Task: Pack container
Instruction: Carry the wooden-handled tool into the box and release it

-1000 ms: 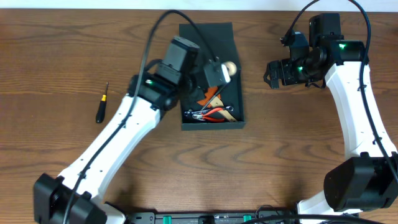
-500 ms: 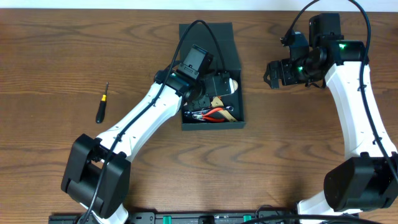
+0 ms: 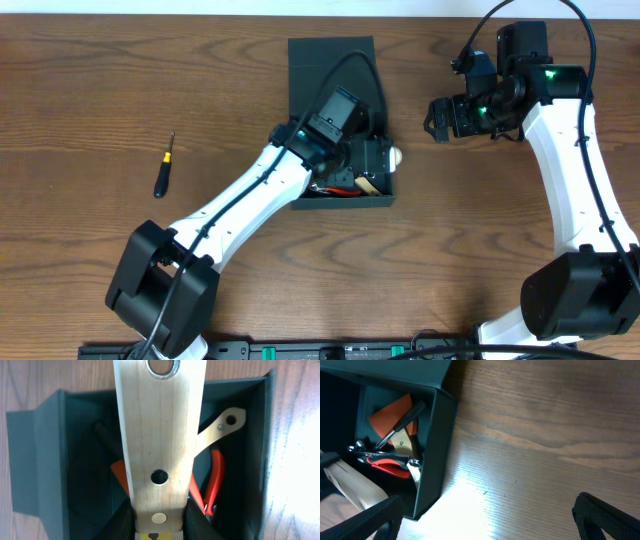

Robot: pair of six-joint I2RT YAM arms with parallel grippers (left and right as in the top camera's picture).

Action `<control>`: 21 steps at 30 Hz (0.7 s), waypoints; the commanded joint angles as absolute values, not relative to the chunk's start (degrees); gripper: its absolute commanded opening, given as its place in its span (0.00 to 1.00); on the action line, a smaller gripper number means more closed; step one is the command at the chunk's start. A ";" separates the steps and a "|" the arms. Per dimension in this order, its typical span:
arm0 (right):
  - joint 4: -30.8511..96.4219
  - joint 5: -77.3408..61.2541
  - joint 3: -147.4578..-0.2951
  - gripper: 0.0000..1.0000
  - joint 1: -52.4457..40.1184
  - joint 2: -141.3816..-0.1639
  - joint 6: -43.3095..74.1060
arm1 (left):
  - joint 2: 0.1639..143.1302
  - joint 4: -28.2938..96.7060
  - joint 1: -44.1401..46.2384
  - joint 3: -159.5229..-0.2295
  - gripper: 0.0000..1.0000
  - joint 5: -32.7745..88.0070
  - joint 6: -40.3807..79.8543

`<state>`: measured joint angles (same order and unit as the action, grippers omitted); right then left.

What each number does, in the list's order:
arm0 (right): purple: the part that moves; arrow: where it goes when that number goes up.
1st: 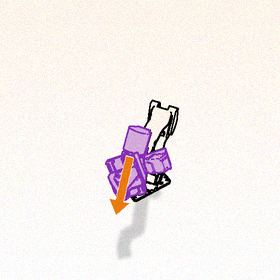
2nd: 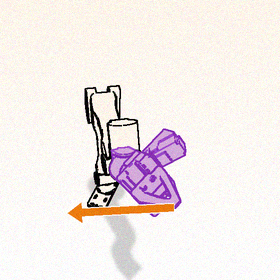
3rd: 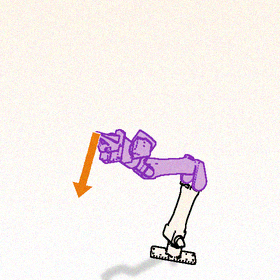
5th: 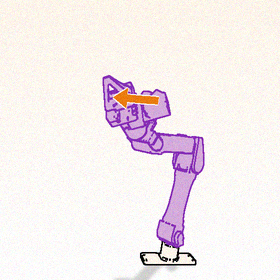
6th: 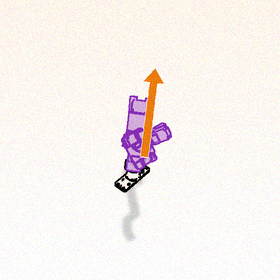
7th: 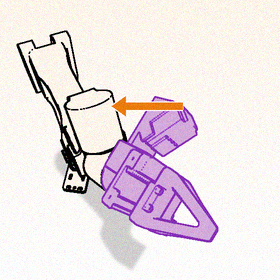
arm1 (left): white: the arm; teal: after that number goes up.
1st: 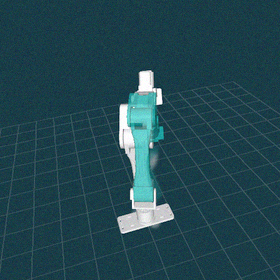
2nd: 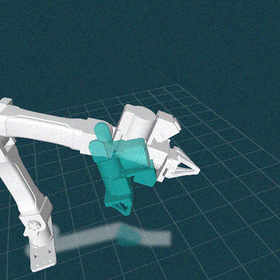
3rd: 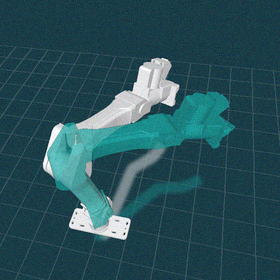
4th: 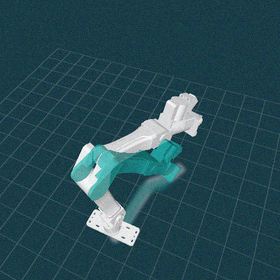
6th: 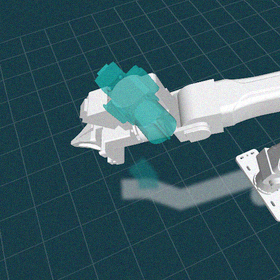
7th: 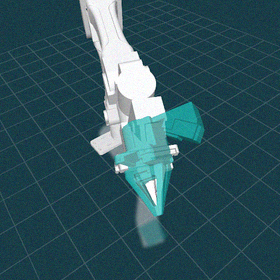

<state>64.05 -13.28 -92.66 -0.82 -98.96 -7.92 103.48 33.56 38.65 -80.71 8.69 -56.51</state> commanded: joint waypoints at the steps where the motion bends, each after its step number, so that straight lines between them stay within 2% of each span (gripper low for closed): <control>1: 64.14 -13.32 -92.73 0.99 -0.40 -99.33 -7.79 | 102.98 33.80 38.50 -81.41 0.06 7.70 -58.48; 21: 64.95 -13.32 -92.73 0.99 -0.40 -99.33 -7.77 | 106.52 38.20 36.67 -81.12 0.06 8.36 -58.46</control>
